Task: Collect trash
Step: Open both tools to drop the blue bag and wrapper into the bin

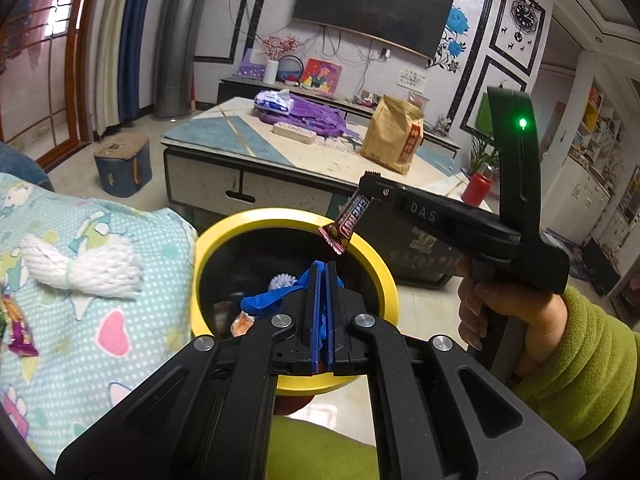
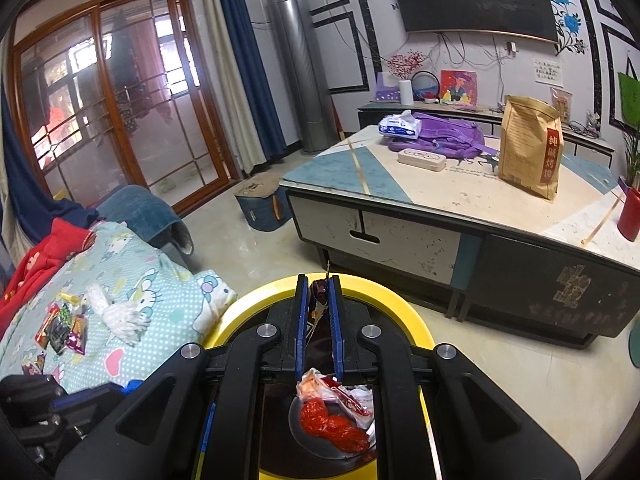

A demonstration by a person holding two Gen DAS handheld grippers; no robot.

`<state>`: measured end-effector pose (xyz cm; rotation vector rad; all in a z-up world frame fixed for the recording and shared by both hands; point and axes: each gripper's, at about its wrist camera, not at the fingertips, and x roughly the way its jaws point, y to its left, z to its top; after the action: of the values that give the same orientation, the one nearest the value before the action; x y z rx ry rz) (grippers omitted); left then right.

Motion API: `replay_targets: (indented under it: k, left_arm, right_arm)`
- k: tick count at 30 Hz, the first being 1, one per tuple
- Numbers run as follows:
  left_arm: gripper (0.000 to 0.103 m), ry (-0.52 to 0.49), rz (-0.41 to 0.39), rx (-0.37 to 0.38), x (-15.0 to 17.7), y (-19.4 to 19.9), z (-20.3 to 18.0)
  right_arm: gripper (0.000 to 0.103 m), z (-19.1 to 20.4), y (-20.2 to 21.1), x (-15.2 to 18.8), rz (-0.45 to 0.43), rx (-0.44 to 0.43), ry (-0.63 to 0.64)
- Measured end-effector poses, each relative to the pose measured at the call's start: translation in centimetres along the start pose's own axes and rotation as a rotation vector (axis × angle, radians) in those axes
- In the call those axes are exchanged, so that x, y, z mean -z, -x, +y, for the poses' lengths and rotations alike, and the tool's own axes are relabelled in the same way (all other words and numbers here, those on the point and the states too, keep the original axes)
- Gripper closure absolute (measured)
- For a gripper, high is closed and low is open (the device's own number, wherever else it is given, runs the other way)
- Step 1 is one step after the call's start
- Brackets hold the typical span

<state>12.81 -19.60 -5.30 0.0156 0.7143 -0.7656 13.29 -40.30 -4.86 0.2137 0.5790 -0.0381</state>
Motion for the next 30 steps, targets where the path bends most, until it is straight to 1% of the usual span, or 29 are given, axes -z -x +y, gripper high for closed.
replay_targets:
  k: [11, 15, 23, 28, 30]
  left_arm:
    - [0.103, -0.008, 0.069, 0.021, 0.7, -2.7, -0.2]
    - [0.103, 0.003, 0.094, 0.029, 1.1, -3.6, 0.0]
    - [0.103, 0.019, 0.124, 0.033, 1.8, -4.8, 0.3]
    - [0.103, 0.032, 0.129, 0.035, 2.3, -4.8, 0.6]
    - [0.103, 0.05, 0.136, 0.042, 2.4, -5.0, 0.9]
  right_arm:
    - [0.093, -1.3, -1.6, 0.8, 0.05, -0.001, -0.041]
    - [0.091, -1.5, -2.1, 1.0, 0.069, -0.005, -0.05]
    - [0.09, -1.7, -3.0, 1.6, 0.104, -0.016, -0.062]
    - [0.09, -1.9, -3.4, 1.7, 0.117, -0.017, -0.074]
    - [0.09, -2.0, -3.6, 1.8, 0.125, -0.018, -0.08]
